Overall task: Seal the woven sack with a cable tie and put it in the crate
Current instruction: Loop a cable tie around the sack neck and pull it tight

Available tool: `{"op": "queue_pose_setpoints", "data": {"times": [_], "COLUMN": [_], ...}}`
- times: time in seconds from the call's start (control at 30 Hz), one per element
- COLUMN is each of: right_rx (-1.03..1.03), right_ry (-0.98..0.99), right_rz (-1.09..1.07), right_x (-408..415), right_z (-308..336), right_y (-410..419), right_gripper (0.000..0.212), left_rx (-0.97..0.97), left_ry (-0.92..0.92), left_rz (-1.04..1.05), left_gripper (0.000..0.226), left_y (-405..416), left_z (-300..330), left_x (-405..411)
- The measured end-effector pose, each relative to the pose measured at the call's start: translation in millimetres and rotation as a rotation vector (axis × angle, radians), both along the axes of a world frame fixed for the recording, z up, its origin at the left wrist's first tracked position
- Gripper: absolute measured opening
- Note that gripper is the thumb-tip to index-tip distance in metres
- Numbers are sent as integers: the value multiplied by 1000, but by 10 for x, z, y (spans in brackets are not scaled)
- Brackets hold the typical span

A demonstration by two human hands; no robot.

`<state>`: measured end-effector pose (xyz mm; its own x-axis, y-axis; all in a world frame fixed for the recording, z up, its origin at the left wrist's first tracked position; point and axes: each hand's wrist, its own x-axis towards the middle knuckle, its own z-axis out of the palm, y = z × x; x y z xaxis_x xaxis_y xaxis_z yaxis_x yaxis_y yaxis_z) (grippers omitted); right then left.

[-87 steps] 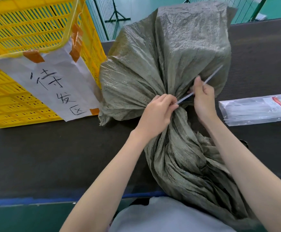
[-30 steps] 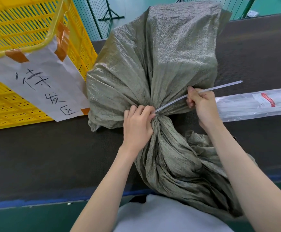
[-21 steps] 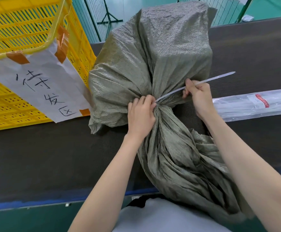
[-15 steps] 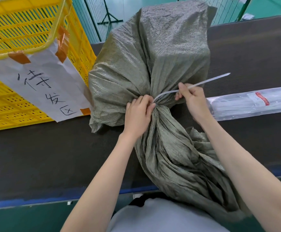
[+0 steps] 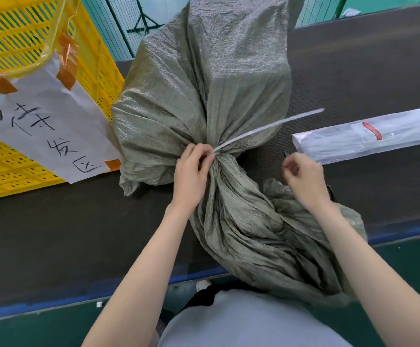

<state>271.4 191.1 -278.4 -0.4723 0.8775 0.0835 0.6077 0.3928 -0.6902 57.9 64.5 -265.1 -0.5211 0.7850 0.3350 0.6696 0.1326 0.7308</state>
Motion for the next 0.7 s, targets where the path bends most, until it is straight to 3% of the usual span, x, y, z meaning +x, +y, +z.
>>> {"op": "queue_pose_setpoints", "data": {"times": [0.13, 0.27, 0.57, 0.7], "right_rx": [-32, -66, -190, -316], "right_ry": [-233, -424, -553, -497], "right_rz": [-196, -237, -336, -343], "right_x": [287, 402, 424, 449], "right_z": [-192, -297, -312, -305], "right_y": [22, -89, -207, -70], "right_gripper": [12, 22, 33, 29], "left_rx": [-24, -4, -13, -12], "left_ry": [-16, -92, -116, -120], "left_rz": [4, 44, 79, 88], "left_gripper": [5, 4, 6, 6], "left_y": [-28, -43, -87, -84], "left_z": [15, 15, -23, -40], "left_x": [9, 83, 142, 152]}}
